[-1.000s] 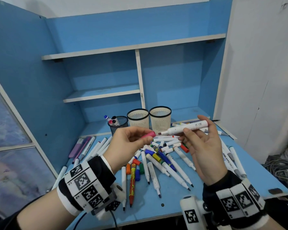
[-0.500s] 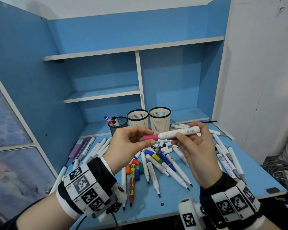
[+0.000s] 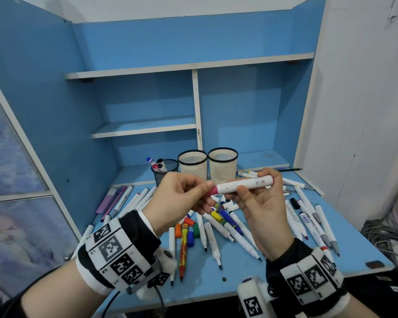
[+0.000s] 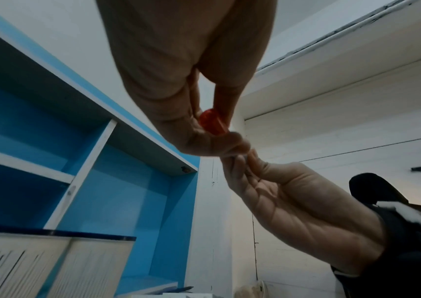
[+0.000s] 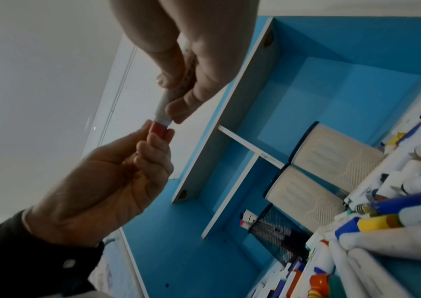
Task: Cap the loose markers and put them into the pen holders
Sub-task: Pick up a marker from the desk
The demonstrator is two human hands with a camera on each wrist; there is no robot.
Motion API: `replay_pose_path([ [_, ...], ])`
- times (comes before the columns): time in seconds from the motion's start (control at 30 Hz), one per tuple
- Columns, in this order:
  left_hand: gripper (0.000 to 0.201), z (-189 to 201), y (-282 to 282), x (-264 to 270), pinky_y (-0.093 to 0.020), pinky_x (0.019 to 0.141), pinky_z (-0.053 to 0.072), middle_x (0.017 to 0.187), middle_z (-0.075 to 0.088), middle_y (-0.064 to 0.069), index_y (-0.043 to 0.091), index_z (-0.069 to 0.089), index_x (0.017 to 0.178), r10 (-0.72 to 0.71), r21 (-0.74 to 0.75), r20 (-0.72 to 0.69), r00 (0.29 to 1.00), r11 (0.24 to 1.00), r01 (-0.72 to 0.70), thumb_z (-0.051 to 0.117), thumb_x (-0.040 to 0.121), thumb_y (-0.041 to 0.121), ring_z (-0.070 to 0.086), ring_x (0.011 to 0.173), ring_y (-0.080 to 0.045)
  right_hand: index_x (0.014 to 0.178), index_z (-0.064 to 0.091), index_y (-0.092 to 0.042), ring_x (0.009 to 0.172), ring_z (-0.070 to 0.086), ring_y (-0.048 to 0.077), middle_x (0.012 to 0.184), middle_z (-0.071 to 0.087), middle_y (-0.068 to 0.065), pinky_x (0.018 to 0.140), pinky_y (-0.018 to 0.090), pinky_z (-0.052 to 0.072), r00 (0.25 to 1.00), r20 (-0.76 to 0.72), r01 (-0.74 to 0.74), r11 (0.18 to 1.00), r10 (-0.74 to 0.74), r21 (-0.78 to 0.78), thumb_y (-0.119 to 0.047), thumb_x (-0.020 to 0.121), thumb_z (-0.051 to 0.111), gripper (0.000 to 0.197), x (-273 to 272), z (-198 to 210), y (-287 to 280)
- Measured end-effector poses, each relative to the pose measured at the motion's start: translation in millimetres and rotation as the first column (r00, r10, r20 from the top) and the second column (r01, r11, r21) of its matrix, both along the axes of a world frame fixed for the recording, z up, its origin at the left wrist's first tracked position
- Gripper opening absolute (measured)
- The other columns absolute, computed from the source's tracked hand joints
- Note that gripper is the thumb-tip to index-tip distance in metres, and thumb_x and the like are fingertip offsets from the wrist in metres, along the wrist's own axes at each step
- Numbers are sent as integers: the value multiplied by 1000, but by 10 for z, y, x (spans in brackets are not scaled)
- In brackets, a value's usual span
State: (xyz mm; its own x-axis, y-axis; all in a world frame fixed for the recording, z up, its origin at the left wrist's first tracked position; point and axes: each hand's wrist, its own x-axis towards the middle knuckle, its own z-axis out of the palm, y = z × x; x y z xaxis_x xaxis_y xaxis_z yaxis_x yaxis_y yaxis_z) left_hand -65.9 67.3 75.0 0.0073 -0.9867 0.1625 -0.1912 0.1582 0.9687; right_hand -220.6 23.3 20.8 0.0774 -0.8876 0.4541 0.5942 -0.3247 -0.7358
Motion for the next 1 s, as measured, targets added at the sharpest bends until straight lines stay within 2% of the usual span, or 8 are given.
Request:
replay_pose_path([
  [0.1,18,-3,1,57,-21,52,53,66,69,-12,-1,67,83,-18,25,30,999,1000,17,56,90,11,65,54,-16,100,38,-19,82,69,20,80,68,-3,73,28,56,997,-78,1,1000,-2,-12,-23,68,72,48,-25,19,26],
  [0.2,11,-30,5,126,-23,60,55,74,72,-11,7,70,85,-7,43,86,996,999,3,60,88,11,68,65,-16,105,45,-19,76,69,19,79,70,6,70,24,55,983,-179,26,999,-31,-34,-4,80,61,33,-78,62,49],
  [0.33,11,-29,33,198,-28,67,50,81,73,-8,18,74,91,-21,32,295,955,999,12,70,82,18,62,69,-13,113,60,-21,67,64,15,83,64,11,67,20,53,942,-300,127,988,-148,-89,-5,89,57,29,-140,107,75],
  [0.47,20,43,45,93,-22,60,50,84,74,0,22,74,98,-62,-31,394,917,996,80,75,77,23,61,63,-1,101,66,-17,74,67,16,83,61,9,69,20,54,938,-324,84,989,-119,-120,8,79,66,32,-96,137,150],
  [0.6,15,144,-10,-16,-14,62,47,73,73,8,26,76,87,7,-173,495,869,981,91,78,73,23,62,63,3,87,64,-17,71,66,13,68,63,-9,68,20,53,920,-353,127,982,-169,-140,8,69,75,33,-82,219,172],
  [0.8,20,277,-128,51,-13,68,49,70,67,12,24,73,94,134,-280,664,736,957,79,77,74,22,61,62,5,92,65,-21,70,63,10,76,65,5,61,14,48,877,-451,116,984,-166,-137,0,77,72,27,-258,287,79],
  [0.87,28,326,-214,144,-14,67,45,70,63,10,26,69,102,216,-335,726,653,940,61,74,76,20,60,65,-2,97,64,-25,70,60,7,79,65,3,64,14,46,725,-665,113,983,-180,-142,-6,82,69,25,-360,203,-33],
  [1.0,31,412,-549,504,-27,71,46,81,64,-3,17,66,109,328,-372,761,560,927,-38,69,78,13,61,75,-21,115,61,-24,85,56,14,97,60,-2,74,21,40,-32,-981,-40,981,-189,-188,-23,87,63,28,-578,-35,-234],
])
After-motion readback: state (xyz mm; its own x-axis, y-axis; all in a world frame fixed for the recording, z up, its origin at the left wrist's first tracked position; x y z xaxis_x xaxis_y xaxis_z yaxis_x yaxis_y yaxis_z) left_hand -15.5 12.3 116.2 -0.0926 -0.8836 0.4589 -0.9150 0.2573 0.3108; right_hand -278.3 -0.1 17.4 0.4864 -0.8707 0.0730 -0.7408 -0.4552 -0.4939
